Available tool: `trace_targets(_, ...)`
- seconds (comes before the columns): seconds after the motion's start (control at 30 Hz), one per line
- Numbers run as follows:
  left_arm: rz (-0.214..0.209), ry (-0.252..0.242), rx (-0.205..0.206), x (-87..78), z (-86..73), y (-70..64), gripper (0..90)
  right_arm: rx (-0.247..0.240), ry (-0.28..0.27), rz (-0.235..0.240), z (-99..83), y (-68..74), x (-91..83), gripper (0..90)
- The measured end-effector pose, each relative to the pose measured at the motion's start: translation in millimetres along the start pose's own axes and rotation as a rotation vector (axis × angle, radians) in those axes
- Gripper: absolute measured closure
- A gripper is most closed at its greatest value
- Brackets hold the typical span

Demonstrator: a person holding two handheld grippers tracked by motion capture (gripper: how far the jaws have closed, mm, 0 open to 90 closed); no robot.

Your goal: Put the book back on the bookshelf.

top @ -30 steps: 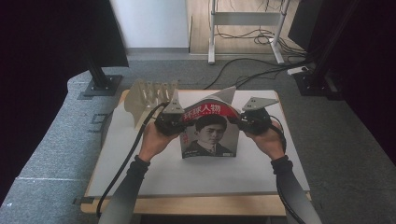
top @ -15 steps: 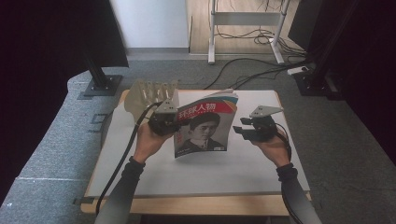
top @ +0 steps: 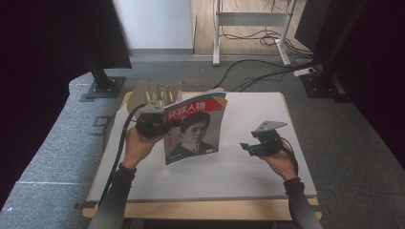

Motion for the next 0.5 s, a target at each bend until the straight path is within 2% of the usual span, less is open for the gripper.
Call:
trace_targets(0.17, 0.021, -0.004, -0.017, -13.7, -2.7, 7.7, 87.2, 0.032, 0.005, -0.012, -14.0, -2.9, 8.5, 15.3)
trace_targets(0.3, 0.035, -0.009, -0.036, -24.4, -6.4, 14.4, 87.2, 0.052, 0.018, -0.043, -25.7, -6.0, 15.8, 10.4)
trace_targets(0.4, 0.048, -0.012, -0.053, -32.5, -9.7, 20.1, 87.2, 0.059, 0.04, -0.061, -35.1, -7.1, 21.6, 0.0)
trace_targets(0.5, 0.062, -0.014, -0.07, -41.3, -13.0, 25.2, 87.2, 0.064, 0.048, -0.073, -43.2, -7.8, 26.2, 0.0)
Point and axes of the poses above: each handheld gripper's, and its own axes: x roughly forward along the jaws, z roughly out of its top, y roughly to its left, the point moved 10 cm from there along x, roughly forward along the jaws, and after that the axes turned 8 degrees about z, right-handed, at the moved point
